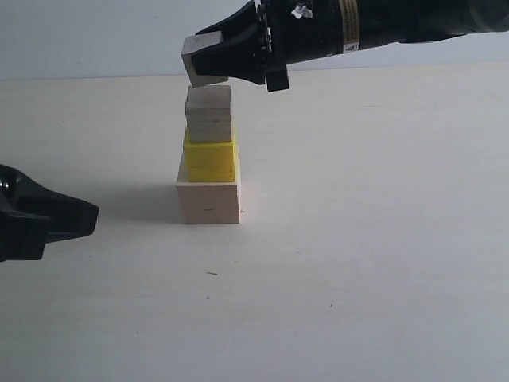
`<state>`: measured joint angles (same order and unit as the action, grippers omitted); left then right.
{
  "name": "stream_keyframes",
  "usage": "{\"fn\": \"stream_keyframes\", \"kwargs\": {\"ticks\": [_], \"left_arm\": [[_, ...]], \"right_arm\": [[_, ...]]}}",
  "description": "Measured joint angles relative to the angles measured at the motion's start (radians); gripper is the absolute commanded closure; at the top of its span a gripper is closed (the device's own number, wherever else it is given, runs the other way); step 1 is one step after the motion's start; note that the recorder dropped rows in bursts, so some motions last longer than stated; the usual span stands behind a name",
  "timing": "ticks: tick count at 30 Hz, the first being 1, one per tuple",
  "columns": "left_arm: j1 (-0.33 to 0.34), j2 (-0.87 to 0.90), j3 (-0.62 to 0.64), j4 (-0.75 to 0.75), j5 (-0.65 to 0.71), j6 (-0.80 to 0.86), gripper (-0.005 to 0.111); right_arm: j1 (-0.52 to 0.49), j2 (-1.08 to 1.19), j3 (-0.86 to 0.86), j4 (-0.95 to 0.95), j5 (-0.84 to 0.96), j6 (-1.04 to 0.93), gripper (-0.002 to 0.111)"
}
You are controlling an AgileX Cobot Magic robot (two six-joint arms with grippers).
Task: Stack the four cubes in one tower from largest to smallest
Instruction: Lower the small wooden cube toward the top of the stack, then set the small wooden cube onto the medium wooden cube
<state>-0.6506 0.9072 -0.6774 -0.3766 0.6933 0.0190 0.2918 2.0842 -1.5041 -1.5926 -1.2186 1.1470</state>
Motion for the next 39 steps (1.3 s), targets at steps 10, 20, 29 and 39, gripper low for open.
{"fn": "stream_keyframes", "kwargs": {"ticks": [10,20,29,39], "left_arm": [[0.000,0.000,0.000,0.000,-0.006,0.000,0.106],[0.000,0.000,0.000,0.006,-0.008,0.000,0.106],[0.000,0.000,0.000,0.022,-0.008,0.000,0.106],[0.000,0.000,0.000,0.022,-0.008,0.000,0.106]], "right_arm": [[0.000,0.010,0.000,-0.008,0.000,0.023,0.108],[0.000,0.010,0.000,-0.029,0.000,0.029,0.108],[0.000,0.010,0.000,-0.025,0.000,0.029,0.108],[0.000,0.028,0.000,-0.001,0.000,0.028,0.108]]}}
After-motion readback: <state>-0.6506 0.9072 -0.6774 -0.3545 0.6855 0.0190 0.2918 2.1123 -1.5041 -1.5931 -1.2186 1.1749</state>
